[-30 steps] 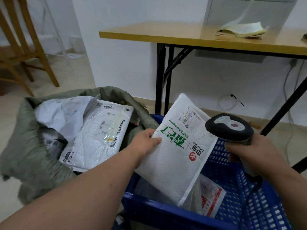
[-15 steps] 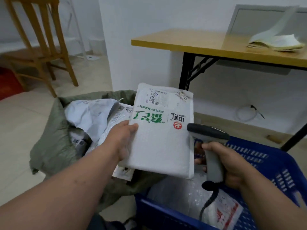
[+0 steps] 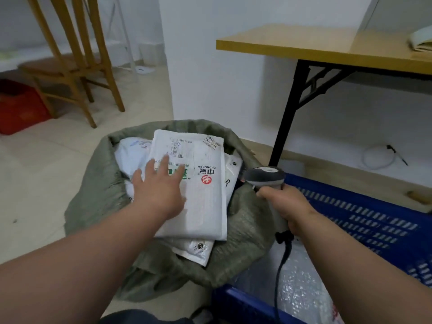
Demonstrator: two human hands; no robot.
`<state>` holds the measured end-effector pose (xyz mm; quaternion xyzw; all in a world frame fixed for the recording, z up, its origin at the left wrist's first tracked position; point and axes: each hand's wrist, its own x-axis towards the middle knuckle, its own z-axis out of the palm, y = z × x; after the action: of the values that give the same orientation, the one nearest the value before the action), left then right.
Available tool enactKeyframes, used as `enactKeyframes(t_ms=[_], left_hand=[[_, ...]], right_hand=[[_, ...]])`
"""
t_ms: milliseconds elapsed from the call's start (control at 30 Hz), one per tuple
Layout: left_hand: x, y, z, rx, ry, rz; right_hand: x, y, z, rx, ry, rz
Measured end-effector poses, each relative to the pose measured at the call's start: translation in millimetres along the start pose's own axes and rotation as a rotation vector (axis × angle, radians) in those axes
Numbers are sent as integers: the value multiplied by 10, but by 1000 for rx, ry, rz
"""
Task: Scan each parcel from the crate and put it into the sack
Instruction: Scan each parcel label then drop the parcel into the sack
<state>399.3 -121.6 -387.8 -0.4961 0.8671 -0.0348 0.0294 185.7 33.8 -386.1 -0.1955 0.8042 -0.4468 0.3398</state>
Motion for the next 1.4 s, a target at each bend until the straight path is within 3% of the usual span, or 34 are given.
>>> enactKeyframes(t_ms=[133, 233, 433, 667, 800, 900, 1033, 1167, 1400], left_hand=[[37, 143, 342, 24, -141, 216], [131, 167, 491, -21, -242, 211], [261, 147, 639, -41, -260, 199], [382, 204, 698, 20, -188, 110], [449, 69, 661, -20, -192, -36], [386, 11, 615, -48, -233, -65], [37, 76, 709, 60, -303, 99], [-49, 93, 557, 30, -390, 133], [-201, 538, 163, -209, -176, 126]], right_hand=[[121, 109, -4, -31, 1, 99], [202, 152, 50, 1, -17, 141], [331, 119, 109, 148, 38, 216], [234, -229, 40, 330, 159, -16], [71, -524, -98, 474, 158, -192], [-43, -542, 6, 445, 132, -270], [-106, -409, 64, 441, 137, -189], [-157, -294, -147, 465, 165, -60], [-418, -42, -615, 343, 130, 7]])
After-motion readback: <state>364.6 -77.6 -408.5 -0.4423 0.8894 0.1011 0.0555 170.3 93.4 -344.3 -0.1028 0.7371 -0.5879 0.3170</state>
